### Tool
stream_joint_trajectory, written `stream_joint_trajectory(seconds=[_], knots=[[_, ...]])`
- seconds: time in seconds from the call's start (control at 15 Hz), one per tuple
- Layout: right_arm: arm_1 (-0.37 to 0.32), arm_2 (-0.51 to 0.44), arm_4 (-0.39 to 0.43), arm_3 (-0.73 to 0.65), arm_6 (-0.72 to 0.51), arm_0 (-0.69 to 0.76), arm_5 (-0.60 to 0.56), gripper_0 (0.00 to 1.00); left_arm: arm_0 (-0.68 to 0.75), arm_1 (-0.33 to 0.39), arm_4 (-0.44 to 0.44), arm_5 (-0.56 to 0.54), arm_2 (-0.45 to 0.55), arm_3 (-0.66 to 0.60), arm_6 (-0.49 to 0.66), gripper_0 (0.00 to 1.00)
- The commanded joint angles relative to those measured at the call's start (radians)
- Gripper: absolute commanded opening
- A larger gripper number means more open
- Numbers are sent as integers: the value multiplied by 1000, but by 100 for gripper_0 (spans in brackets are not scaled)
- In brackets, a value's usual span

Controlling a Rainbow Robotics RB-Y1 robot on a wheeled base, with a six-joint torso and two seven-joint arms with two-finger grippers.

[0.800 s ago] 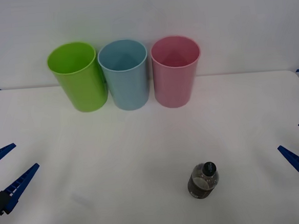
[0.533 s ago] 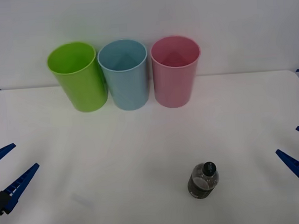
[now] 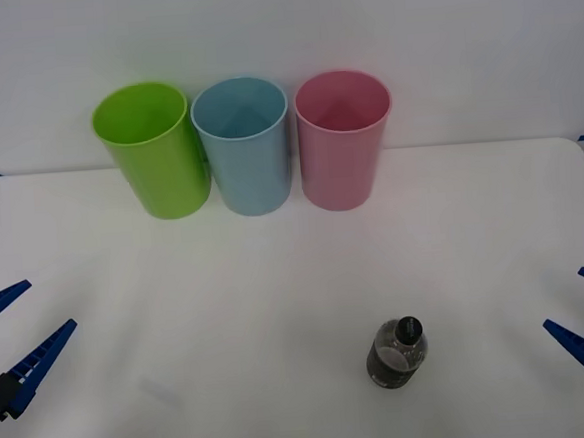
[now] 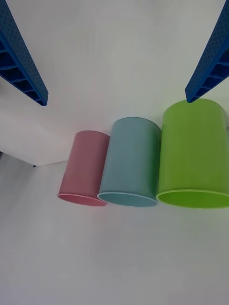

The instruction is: Grasp the object on the table and drop it into the matching bin: aluminum can to the light blue bin, PET bottle to the pink bin.

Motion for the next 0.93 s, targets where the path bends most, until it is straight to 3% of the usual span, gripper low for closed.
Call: stream_joint_trajectory(seconds=[0.07, 0.53, 0.93], knots=[[-4, 5, 0, 17, 16, 19, -30, 100, 0, 0, 0, 0, 0, 0, 0, 100], [-10, 17, 83, 99, 99, -4, -155, 100, 0, 0, 0, 0, 0, 0, 0, 100], [-15, 91, 118, 225, 287, -78, -190, 100, 0, 0, 0, 0, 0, 0, 0, 100]])
